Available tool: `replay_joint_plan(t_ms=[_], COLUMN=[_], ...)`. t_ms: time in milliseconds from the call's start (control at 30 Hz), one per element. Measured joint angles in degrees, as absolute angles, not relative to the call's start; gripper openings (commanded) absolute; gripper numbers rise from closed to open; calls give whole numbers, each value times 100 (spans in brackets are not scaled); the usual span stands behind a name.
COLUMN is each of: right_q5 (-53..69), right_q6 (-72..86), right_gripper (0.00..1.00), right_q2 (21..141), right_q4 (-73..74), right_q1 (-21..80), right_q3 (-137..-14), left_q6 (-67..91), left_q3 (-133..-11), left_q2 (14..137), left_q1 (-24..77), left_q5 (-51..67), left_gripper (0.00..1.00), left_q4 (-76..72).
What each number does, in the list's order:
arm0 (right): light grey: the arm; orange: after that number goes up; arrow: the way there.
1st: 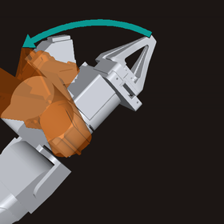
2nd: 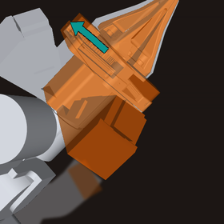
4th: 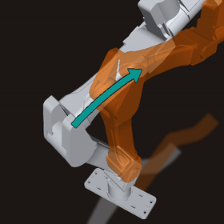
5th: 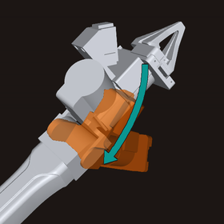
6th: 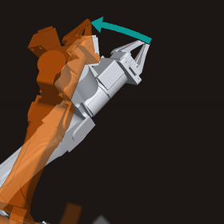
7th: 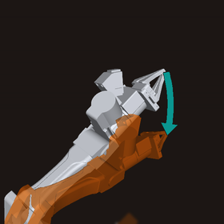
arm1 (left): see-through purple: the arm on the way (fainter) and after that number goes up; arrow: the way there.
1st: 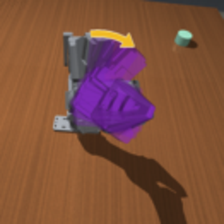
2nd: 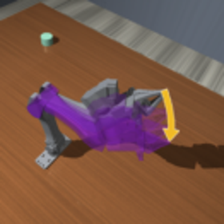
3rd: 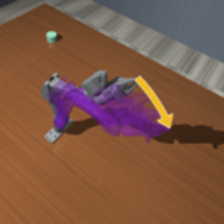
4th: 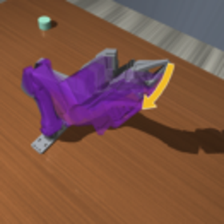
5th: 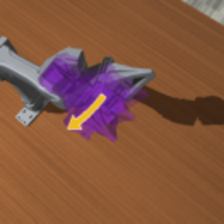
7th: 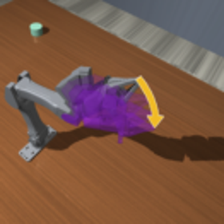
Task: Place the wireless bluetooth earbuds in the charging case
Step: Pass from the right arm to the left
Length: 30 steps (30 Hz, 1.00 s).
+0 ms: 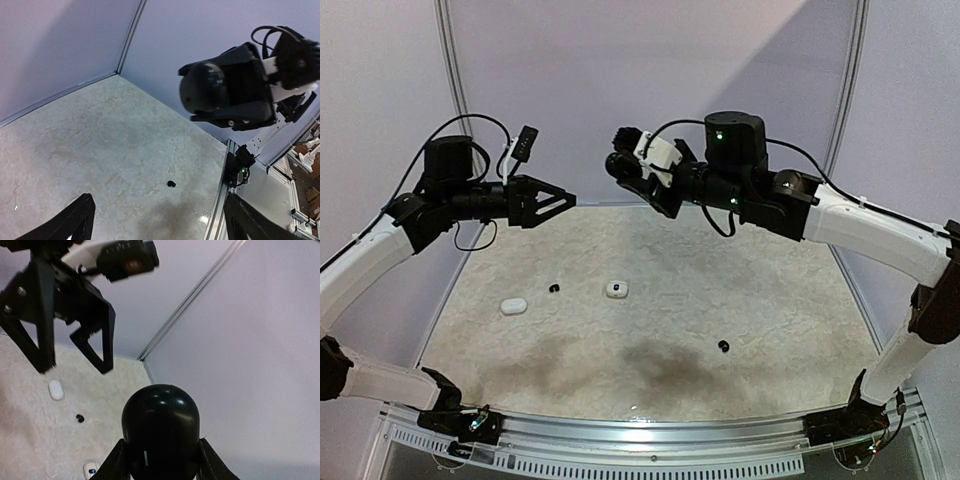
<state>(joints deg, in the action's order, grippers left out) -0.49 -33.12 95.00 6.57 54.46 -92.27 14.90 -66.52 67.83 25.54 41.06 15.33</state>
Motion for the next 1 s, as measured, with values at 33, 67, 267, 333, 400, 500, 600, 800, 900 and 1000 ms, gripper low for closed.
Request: replay_joint_plan(t_ms=[33,67,267,333,400,500,600,800,900,1000], right_q5=[-187,-357,-1267,-1500,-1747,-1994,-2104,-2189,-2200,-2200], right_q6=[-3470,-3680,-4836,-5096,-5358,-5660,-5811,-5946,-5946,-5944], right_gripper=[6,6,5,5,5,5,5,4,5,17], right_q2=[9445,9419,9673,9852,10071,10276,10355,10381,10412,10433], right_q4=[495,320,10,21,43,113,222,388,405,464], right_q1=[5638,5837,6438,6573,6713,6897,7013,7050,7050,7050], right_q3=[-9229,-9229,-9266,-9391,-9596,-9819,-9944,-10090,-10116,-10178], left_q6=[1476,1461,1227,1175,1162,1184,1181,1258,1229,1267], left_q3=[-6591,-6519,-6423,-6423,-6423,-6438,-6455,-6493,-6499,-6499], left_q2=[6700,6615,6287,6200,6117,6071,6099,6154,6163,6163], left_q1=[2563,2574,2641,2650,2659,2679,2696,2740,2759,2759], left_q5=[4152,4206,4598,4722,4744,4602,4403,4237,4217,4230], left_gripper=[91,91,90,83,71,59,49,16,0,0], left_q4=[1441,1347,1225,1225,1225,1232,1247,1278,1278,1269])
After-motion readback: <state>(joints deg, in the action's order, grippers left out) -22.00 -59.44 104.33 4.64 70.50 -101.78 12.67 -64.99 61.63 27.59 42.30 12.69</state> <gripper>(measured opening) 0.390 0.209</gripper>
